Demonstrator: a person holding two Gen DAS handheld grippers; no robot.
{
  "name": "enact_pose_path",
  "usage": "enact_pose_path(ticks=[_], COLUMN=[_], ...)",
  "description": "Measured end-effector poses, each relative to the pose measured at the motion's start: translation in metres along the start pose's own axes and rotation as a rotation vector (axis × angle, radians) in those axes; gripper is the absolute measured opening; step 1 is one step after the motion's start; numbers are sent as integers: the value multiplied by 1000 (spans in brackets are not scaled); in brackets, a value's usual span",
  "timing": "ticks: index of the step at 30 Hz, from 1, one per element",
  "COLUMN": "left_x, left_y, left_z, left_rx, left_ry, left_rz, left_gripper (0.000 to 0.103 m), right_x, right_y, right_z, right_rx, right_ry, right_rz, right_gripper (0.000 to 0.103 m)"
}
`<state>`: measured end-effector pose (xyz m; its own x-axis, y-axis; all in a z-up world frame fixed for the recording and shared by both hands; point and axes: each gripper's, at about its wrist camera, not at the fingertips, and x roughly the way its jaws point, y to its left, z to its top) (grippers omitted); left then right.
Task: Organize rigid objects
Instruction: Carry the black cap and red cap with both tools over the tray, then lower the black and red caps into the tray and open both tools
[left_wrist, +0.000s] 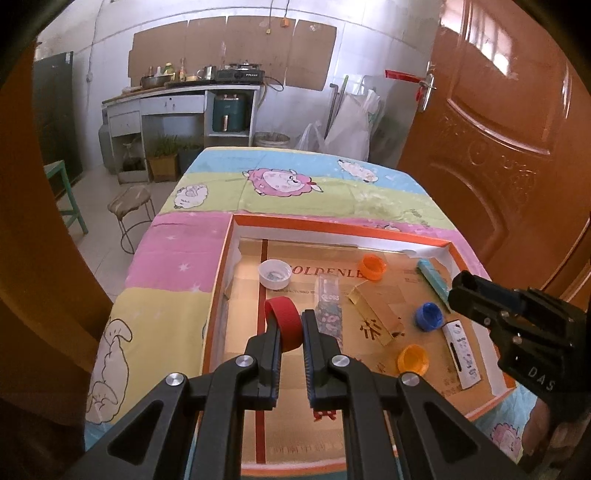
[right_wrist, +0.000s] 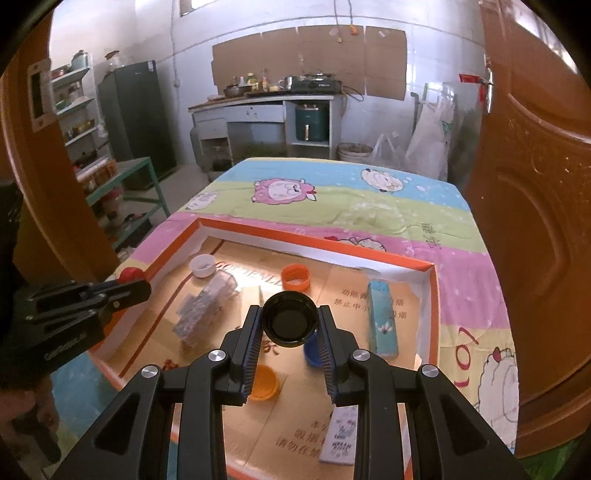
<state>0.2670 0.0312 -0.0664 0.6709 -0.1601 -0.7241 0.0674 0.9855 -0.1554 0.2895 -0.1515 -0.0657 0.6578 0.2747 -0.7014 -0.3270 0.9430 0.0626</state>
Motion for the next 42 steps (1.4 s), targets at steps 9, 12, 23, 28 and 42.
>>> enact_pose_path(ticks=[9,12,23,28,42], left_x=[22,28,38,41,52], left_y=[2,3,2,3,6], left_z=[6,5,6,5,1], left_rx=[-2,-4,1,4,-3], left_ry=[35,43,59,70,91], left_rz=[5,6,10,13,-5], left_gripper=[11,11,11,11,11], right_x=[24,30,54,65,87], right_y=[-7,-8,-13,-16,-12], right_z=[15,16,19,20,21], right_rx=[-10,-18,-7,4,-16], right_ry=[12,17,64,98,174], right_rz=[10,12,12,20,20], right_gripper=[30,30,30,30,30])
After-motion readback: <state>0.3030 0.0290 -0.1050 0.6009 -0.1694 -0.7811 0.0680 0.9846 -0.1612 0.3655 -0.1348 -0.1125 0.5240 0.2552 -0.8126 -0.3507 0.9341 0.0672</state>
